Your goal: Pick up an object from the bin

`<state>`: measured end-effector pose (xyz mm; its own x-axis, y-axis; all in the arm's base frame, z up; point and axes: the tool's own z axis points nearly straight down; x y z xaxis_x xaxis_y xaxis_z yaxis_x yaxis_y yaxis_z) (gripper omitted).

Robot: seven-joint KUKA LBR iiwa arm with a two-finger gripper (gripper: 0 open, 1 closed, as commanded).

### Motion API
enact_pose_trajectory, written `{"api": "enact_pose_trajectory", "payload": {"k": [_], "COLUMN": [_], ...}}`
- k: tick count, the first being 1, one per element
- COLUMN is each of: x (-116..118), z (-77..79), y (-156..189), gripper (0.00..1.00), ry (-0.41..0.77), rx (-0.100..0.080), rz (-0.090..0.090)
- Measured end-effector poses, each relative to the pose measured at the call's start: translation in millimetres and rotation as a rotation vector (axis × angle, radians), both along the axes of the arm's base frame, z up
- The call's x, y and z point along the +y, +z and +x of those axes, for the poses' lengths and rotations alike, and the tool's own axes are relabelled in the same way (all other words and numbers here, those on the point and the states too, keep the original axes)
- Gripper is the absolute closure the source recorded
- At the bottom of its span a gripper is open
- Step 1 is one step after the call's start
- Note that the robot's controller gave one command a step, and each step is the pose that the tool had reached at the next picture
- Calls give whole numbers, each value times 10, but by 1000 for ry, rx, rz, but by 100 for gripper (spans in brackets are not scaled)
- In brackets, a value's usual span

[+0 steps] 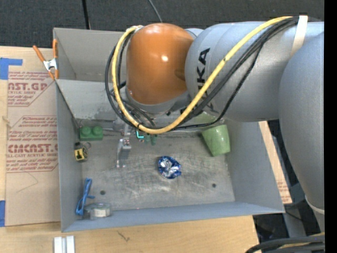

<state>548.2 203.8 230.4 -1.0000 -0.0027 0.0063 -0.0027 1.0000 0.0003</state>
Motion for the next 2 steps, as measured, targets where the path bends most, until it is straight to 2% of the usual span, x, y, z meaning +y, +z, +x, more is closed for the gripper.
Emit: {"api": "enact_pose_trajectory", "payload": {"k": [1,2], "x": [-798,-1544], "z": [-603,-229], "y": [-644,-1594], "gripper": [0,0], "ry": [174,109], "rx": [0,-14], "rz": [-2,5]}}
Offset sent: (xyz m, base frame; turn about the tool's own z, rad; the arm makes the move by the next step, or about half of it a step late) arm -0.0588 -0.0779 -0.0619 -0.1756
